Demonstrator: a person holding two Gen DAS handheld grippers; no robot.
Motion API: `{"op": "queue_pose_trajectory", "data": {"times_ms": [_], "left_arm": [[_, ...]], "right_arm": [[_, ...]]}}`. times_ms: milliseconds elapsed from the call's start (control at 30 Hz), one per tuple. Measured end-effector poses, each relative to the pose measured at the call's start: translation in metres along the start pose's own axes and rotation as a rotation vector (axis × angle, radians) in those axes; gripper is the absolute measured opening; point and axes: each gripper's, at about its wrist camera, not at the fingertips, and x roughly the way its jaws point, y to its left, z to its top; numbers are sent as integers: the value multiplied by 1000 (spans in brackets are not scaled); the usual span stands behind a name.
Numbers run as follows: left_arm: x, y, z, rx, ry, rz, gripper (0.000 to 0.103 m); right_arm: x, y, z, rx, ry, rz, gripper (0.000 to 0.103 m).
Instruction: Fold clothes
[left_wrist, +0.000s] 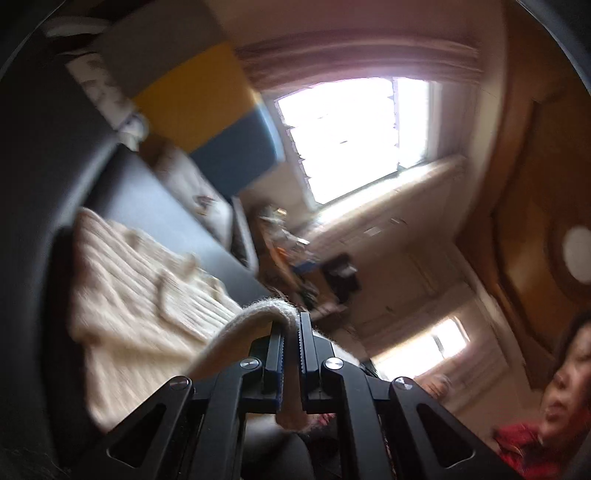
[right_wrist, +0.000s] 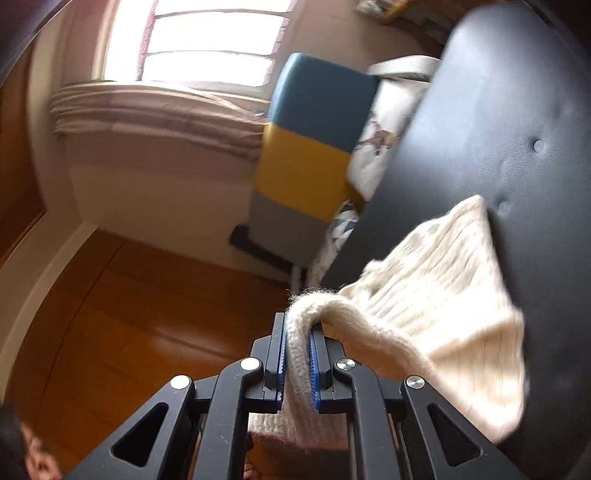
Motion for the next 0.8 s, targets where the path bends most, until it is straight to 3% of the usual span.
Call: {"op": "queue_pose_trajectory", "data": {"times_ms": [133, 233, 300, 433, 533, 633, 733, 800], "left_arm": [[32, 54, 16, -137, 10, 117, 5], [48, 85, 19, -243, -4, 158, 5], [54, 98, 25, -312, -29, 144, 5], [74, 107, 42, -350, -44, 177, 5], [96, 126, 48, -383, -19, 253, 5], [106, 135, 51, -378, -9, 295, 10], [108, 125, 55, -295, 9, 315, 20], [113, 113, 55, -200, 48, 364, 22]], "right_arm": [[28, -23, 18, 79, -5, -59, 11], [48, -40, 31, 139, -8, -100, 11], [61, -52, 39, 178, -10, -128, 11], [88, -75, 56, 258, -14, -183, 11], [108, -92, 69, 317, -16, -225, 12], [114, -88, 73, 265, -17, -226, 15], [118, -82, 75, 198, -18, -221, 32], [118, -73, 76, 129, -11, -231, 51]]}}
